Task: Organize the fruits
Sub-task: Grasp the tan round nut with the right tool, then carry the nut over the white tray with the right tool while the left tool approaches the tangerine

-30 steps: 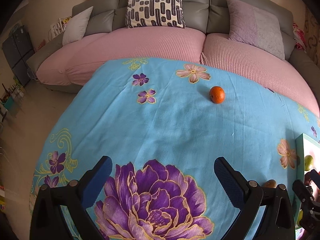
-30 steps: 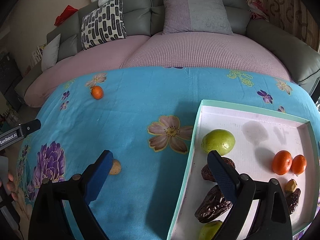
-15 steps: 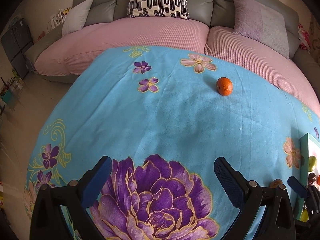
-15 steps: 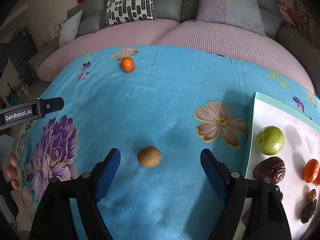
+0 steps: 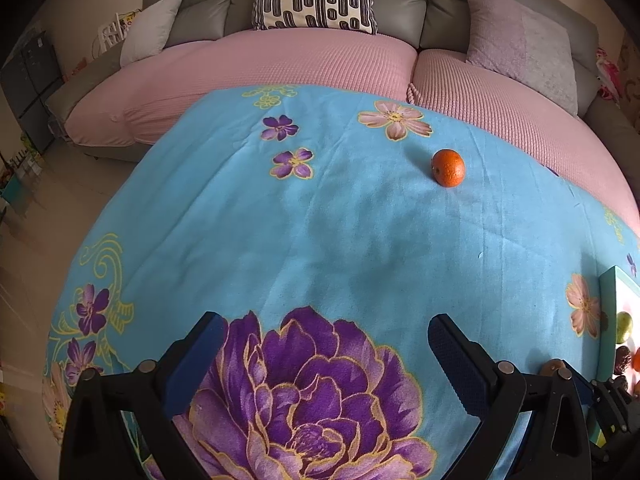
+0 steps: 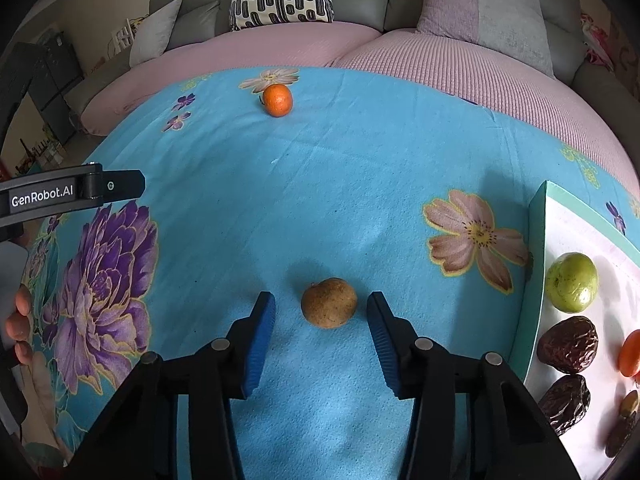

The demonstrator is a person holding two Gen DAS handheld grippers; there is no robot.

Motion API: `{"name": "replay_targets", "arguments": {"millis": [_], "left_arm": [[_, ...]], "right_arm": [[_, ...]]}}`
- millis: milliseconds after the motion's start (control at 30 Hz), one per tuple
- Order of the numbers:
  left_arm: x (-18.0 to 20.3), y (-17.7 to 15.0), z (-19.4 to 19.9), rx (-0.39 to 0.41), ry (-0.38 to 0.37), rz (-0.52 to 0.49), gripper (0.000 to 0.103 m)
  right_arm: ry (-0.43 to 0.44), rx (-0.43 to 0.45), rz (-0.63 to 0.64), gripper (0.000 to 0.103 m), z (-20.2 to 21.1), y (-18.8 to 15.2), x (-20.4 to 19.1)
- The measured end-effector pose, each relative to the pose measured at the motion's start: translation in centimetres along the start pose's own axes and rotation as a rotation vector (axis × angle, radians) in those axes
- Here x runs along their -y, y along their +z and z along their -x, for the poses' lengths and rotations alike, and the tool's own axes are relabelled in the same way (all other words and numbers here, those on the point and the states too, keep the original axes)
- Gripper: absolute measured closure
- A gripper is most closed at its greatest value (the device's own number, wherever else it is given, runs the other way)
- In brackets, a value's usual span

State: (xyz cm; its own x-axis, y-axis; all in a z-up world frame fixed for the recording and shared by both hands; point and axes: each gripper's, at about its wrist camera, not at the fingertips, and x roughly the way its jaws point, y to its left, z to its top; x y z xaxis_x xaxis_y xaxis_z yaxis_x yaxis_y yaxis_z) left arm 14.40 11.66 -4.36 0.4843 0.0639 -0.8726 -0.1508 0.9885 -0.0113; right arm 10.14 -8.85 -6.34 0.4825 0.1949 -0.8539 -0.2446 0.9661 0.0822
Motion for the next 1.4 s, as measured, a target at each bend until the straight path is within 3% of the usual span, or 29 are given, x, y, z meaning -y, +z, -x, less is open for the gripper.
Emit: {"name": "replay_targets", "arguments": {"millis": [133,267,600,733,1167,1400], "left_arm": [[0.1,0.0,0.0,-0.001,-0.002,-0.005,0.000],[0.1,0.0,0.0,-0.002,-0.005,-0.004,0.000],[0.3,0.1,0.2,0.007,-0.018,-0.022,0.000],[0.6,0.1,0.3,0.005,-0.029,-0.031,0.000],[3.1,0.0,0.6,0.008,-0.086,-0.096,0.000],[4.1,1.0,1.4,0.048,-0.125,-0.068,0.000]], "right_arm": [[0.000,0.000,-0.001,0.070,0.1,0.0,0.1],[0.000,0.004,0.003,0.075,0.1,0.0,0.2],[0.030,0.012,0.006,0.075,0.9,0.2,0.0],[0.023,0.054,-0.012,0.075,2.6,0.5,0.8],[-0.105,0.144,-0.167,0.075,6.5,0.4,7.5],[-0.142,0.184,-0.272,0.075,8.5,-0.1,11.5]]}}
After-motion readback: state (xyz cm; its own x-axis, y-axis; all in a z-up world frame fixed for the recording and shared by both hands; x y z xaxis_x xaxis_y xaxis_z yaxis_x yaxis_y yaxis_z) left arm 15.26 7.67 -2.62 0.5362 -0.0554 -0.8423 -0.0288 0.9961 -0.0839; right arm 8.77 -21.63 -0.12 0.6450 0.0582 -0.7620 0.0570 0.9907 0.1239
